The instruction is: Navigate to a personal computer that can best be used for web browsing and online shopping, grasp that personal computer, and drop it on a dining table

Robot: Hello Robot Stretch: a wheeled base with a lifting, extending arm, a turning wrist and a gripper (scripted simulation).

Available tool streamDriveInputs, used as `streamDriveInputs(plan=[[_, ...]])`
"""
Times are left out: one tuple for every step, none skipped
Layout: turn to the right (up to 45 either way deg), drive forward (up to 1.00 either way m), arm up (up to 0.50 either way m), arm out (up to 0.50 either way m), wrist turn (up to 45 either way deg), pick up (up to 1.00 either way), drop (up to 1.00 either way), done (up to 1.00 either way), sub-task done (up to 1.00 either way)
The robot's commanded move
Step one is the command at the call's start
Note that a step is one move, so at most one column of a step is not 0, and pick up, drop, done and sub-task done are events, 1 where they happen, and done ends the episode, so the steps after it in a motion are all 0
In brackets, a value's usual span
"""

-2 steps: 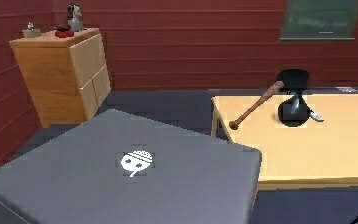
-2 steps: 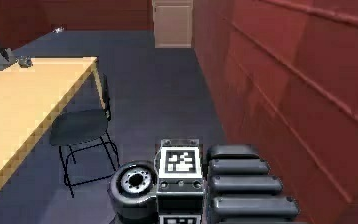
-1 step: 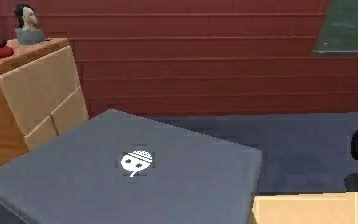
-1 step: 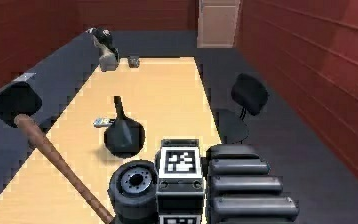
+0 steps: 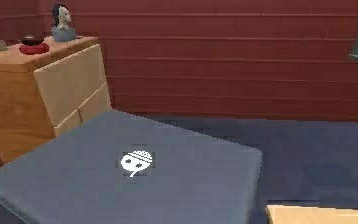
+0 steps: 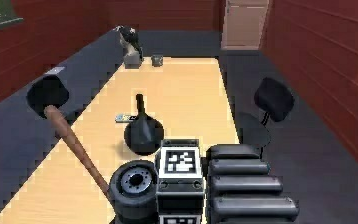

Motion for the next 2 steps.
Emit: streamDriveInputs(plan=[[0.0, 0.75, 0.00, 0.00, 0.0, 0.00, 0.00, 0.00, 0.00], [45.0, 0.00, 0.00, 0.00, 0.0, 0.00, 0.00, 0.00, 0.00]])
